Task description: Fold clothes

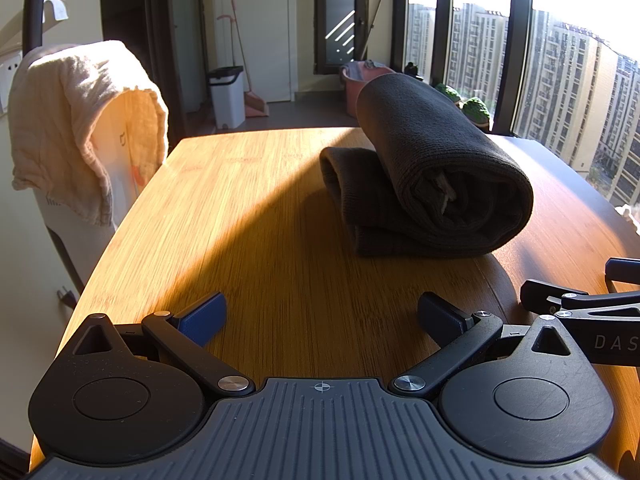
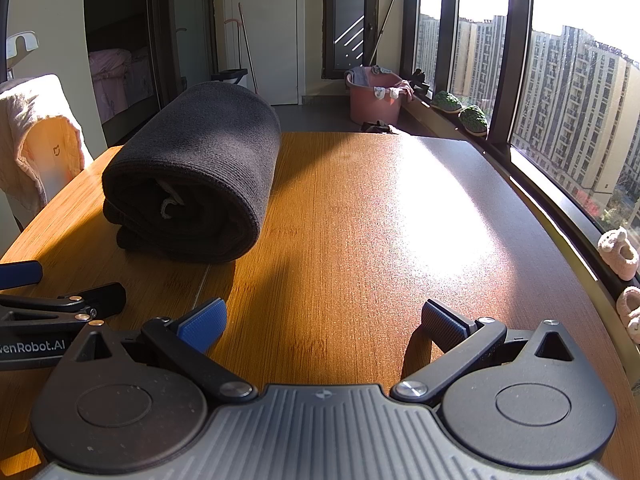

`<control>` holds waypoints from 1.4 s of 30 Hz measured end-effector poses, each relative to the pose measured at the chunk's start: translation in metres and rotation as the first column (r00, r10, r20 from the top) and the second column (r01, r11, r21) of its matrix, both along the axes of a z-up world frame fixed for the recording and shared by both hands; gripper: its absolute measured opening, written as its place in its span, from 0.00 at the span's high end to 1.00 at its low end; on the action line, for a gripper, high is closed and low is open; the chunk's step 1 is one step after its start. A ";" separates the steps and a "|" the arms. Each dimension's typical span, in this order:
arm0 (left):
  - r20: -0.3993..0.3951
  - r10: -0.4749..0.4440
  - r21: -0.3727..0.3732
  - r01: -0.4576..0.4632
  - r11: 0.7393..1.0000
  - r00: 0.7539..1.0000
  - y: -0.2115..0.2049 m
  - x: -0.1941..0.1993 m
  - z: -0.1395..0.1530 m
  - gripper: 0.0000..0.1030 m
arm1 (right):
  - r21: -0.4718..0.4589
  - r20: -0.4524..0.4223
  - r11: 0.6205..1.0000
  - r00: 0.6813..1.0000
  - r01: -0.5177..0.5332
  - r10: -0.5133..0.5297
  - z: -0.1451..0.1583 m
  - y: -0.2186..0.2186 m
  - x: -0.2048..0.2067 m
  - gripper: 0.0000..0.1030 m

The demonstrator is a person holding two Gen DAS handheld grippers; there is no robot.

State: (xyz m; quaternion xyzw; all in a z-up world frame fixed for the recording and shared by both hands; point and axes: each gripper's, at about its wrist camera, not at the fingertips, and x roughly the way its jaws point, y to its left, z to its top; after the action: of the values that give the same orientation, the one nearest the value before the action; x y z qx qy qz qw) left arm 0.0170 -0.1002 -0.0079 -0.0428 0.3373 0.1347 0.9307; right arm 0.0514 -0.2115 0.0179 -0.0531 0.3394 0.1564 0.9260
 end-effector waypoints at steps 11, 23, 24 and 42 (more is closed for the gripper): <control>0.000 0.000 0.000 0.000 1.000 1.000 0.000 0.000 0.000 0.00 | 0.000 0.000 1.000 1.000 0.000 0.000 0.000 0.000 0.000 0.00; 0.000 0.000 0.000 0.000 1.000 1.000 0.000 0.000 0.000 0.00 | 0.000 0.000 1.000 1.000 0.000 0.000 0.000 0.000 0.000 0.00; 0.000 0.000 0.000 0.000 1.000 1.000 0.000 0.000 0.000 0.00 | 0.000 0.000 1.000 1.000 0.000 0.000 0.000 0.000 0.000 0.00; 0.000 0.000 0.000 0.000 1.000 1.000 0.000 0.000 0.000 0.00 | 0.000 0.000 1.000 1.000 0.000 0.000 0.000 0.000 0.000 0.00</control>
State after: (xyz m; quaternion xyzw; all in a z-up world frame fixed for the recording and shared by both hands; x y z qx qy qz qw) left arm 0.0167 -0.1005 -0.0079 -0.0427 0.3372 0.1348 0.9307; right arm 0.0516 -0.2112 0.0179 -0.0530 0.3394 0.1562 0.9261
